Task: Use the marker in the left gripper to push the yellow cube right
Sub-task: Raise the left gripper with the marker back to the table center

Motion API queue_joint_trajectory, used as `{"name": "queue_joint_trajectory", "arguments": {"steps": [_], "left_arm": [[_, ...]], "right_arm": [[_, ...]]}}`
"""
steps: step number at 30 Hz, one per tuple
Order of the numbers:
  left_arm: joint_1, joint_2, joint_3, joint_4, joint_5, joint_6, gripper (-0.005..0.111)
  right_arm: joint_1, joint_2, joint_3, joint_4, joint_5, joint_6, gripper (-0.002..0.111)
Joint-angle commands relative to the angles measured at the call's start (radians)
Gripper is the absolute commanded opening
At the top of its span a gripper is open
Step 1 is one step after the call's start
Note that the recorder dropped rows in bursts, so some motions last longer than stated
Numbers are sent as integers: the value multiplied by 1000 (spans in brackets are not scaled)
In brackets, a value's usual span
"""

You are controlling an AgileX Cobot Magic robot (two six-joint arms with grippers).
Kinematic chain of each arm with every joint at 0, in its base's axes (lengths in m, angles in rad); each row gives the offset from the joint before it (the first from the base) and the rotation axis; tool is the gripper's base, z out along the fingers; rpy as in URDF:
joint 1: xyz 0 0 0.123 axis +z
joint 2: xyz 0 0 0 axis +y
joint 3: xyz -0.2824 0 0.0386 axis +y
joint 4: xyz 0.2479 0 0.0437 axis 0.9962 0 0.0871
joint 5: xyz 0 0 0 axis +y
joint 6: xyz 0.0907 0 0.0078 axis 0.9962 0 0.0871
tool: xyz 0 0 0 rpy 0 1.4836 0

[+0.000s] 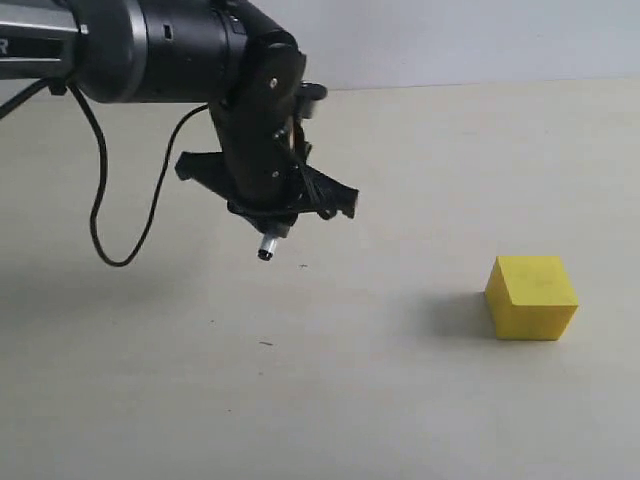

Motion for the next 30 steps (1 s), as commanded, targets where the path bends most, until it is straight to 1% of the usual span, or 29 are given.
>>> {"name": "queue_joint_trajectory", "arguments": {"steps": [1, 4, 17, 30], "left_arm": [[24, 21, -3, -130, 25, -92, 0], [9, 48, -3, -144, 6, -104, 0], [9, 113, -3, -144, -22, -155, 0], [9, 117, -3, -144, -18, -164, 0]], "right_arm": [[-5, -6, 5, -5, 0, -4, 0], [-5, -6, 5, -5, -2, -4, 0], [-5, -6, 5, -5, 0, -4, 0], [-5, -6, 5, -5, 0, -4, 0]]}}
